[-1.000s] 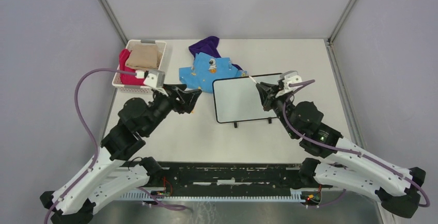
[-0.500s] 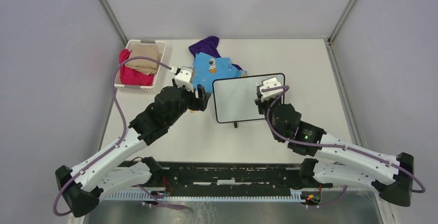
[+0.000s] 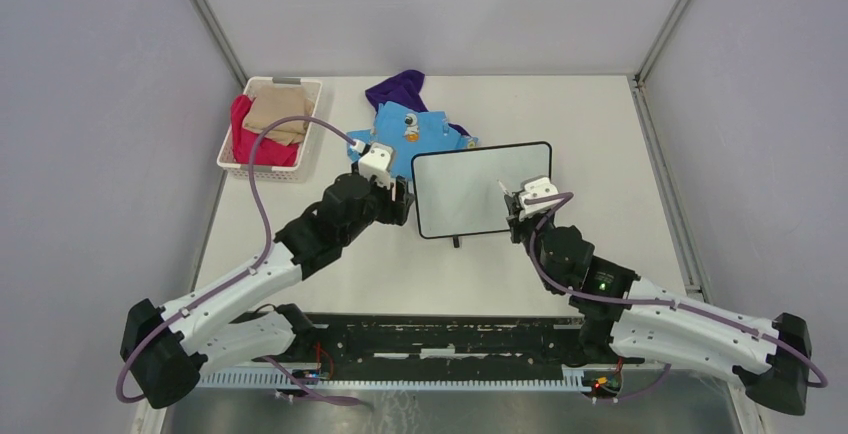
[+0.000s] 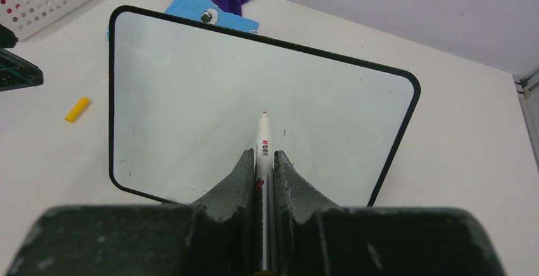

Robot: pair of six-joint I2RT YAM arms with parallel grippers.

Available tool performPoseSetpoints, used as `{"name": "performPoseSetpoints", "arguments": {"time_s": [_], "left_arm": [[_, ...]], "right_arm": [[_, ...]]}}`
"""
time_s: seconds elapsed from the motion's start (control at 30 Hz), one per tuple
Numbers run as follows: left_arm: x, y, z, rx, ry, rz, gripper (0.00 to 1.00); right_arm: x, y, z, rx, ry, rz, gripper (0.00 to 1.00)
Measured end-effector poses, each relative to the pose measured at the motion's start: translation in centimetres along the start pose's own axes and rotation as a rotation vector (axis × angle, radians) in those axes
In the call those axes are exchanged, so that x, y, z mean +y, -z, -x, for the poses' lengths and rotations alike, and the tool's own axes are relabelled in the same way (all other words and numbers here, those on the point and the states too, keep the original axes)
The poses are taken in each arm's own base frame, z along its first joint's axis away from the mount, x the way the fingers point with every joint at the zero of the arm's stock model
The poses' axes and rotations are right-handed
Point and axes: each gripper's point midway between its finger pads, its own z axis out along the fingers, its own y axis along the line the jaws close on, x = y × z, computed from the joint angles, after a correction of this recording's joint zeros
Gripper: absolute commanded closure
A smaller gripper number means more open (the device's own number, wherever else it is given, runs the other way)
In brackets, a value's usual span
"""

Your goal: Write a sentence on the whiteboard

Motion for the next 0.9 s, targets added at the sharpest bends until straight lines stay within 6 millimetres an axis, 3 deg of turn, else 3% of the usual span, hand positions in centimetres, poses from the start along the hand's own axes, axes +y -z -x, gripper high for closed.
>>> {"name": "performPoseSetpoints", "arguments": {"time_s": [0.2, 0.37, 0.67, 0.9], "left_arm": [[-0.2, -0.2, -0.3, -0.006, 0.033, -0.004, 0.32], [-2.0, -0.6, -1.5, 0.045, 0.122, -0.072, 0.38], [-8.6, -0.1, -6.8, 0.160, 0.063, -0.139, 0.39], [-11.3, -3.1, -12.7, 0.274, -0.050, 0.009, 0.41]], "right_arm": [[0.8, 0.4, -0.1, -0.026, -0.075, 0.049, 1.00], [1.8, 0.5, 0.0, -0.030, -0.098, 0.103, 1.00], [0.7, 1.6, 0.5, -0.026, -0.110, 0.103, 1.00], [-1.5, 3.1, 1.2, -0.051, -0.138, 0.070, 1.00]]}}
